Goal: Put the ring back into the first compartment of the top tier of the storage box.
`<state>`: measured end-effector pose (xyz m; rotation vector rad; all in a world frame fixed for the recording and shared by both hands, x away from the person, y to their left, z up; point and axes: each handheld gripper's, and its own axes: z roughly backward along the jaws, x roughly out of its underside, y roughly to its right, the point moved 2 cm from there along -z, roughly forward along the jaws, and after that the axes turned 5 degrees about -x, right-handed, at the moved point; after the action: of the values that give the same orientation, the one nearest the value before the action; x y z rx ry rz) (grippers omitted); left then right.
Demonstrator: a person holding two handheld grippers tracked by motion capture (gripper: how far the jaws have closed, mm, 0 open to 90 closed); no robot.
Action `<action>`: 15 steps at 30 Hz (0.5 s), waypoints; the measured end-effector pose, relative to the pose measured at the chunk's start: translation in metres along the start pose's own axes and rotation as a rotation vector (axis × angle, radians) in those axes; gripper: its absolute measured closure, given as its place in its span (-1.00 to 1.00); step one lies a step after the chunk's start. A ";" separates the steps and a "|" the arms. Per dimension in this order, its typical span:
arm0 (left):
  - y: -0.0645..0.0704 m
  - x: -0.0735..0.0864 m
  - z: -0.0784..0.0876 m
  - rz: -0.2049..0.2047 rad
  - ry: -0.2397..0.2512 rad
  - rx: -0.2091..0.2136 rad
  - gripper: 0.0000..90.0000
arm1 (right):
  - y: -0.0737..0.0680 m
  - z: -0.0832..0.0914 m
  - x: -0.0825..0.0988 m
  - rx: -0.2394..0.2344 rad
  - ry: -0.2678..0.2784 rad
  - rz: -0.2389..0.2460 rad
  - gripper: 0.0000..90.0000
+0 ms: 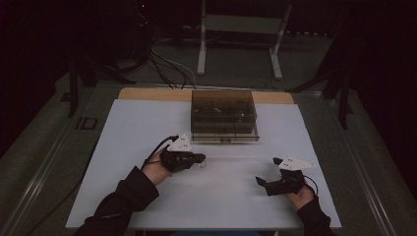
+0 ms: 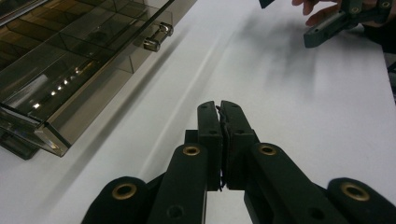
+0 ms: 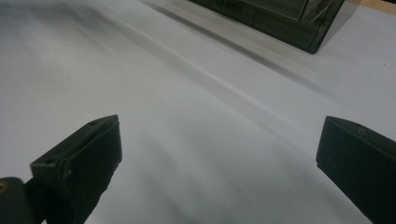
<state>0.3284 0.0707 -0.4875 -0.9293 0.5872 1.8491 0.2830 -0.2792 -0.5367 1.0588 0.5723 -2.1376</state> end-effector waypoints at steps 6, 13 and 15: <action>-0.002 -0.003 0.000 0.001 0.008 0.001 1.00 | 0.000 0.000 0.000 0.000 0.002 -0.002 -0.99; -0.007 -0.007 0.002 0.007 0.021 -0.006 1.00 | 0.000 0.000 0.000 -0.002 0.002 -0.003 -0.99; -0.008 -0.008 0.003 0.009 0.025 -0.004 1.00 | 0.000 0.000 0.000 -0.002 0.002 -0.003 -0.99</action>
<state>0.3368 0.0724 -0.4788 -0.9552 0.6038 1.8499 0.2830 -0.2793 -0.5366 1.0595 0.5776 -2.1386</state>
